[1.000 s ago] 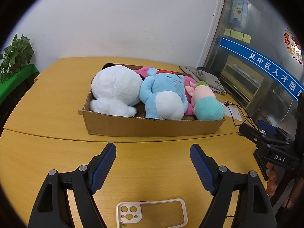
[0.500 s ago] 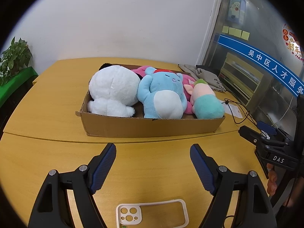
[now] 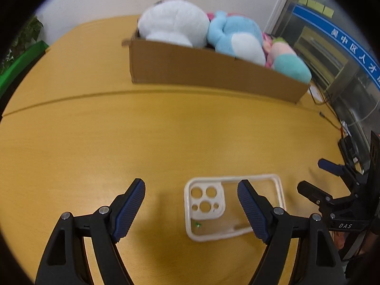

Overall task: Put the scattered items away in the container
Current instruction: 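Lower both grippers and pinch the clear phone case's white rim, then lift the phone case over the box, lay it on the toys, open both grippers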

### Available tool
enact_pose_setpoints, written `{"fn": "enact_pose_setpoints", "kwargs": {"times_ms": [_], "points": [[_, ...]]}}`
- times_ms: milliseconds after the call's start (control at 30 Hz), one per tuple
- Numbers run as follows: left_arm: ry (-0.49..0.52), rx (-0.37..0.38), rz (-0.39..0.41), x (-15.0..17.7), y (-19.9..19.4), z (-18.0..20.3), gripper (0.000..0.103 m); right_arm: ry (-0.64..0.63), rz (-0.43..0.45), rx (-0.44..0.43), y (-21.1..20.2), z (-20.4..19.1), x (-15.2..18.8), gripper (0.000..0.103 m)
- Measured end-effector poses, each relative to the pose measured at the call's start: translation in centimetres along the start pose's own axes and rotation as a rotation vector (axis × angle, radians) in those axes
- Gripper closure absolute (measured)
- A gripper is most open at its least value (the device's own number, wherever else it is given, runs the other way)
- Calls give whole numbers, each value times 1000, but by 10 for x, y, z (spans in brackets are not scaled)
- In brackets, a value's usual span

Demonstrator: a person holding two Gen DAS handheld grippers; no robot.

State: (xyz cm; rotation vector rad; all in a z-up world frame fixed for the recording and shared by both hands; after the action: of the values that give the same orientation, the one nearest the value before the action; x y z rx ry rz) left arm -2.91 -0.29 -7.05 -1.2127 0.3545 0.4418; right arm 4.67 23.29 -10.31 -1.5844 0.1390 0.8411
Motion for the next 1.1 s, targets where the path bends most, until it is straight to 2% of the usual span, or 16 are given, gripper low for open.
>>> {"fn": "enact_pose_setpoints", "kwargs": {"times_ms": [100, 167, 233, 267, 333, 367, 400, 433, 567, 633, 700, 867, 1000, 1100], "points": [[5, 9, -48, 11, 12, 0, 25, -2, -35, 0, 11, -8, 6, 4], [-2, 10, -79, 16, 20, -1, 33, 0, -53, 6, 17, -9, 8, 9], [-13, 18, -112, 21, 28, -1, 63, 7, -81, 11, 24, -11, 10, 14], [-5, 7, -108, 21, 28, 0, 64, 6, -93, 8, 26, -12, 12, 19], [7, -1, -115, 23, 29, 2, 78, -26, -100, 13, 28, -16, 15, 24], [8, -5, -117, 23, 30, 2, 81, -36, -100, 10, 28, -18, 16, 25], [6, -8, -121, 23, 31, 2, 90, -47, -99, 12, 27, -19, 16, 30], [3, -4, -124, 23, 31, 2, 92, -58, -96, 19, 27, -19, 16, 39], [-5, 13, -134, 23, 34, 5, 95, -100, -96, -28, 24, -26, 15, 83], [-10, 24, -135, 23, 34, 6, 96, -116, -98, -37, 24, -29, 15, 92], [-10, 27, -127, 21, 31, 8, 96, -128, -87, -11, 22, -28, 14, 93], [9, 64, -80, 3, 12, 22, 96, -85, -25, -22, 3, -10, -5, 94], [53, 87, 11, -34, -15, 38, 96, -67, 76, -15, -28, 8, -35, 94], [111, 100, 92, -73, -38, 51, 95, -71, 170, 13, -52, 18, -76, 94]]}}
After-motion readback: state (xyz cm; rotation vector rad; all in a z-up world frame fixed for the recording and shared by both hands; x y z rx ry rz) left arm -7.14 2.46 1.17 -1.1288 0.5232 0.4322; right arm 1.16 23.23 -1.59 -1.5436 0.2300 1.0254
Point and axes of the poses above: each gripper's, at about its wrist camera, not at the fingertips, and y roughly the way its jaws point, z to its right, x to its underside, the point moved 4 cm from there along y, roughly the way its jaws point, and after that the axes turned 8 degrees about x, right-handed, at the moved point
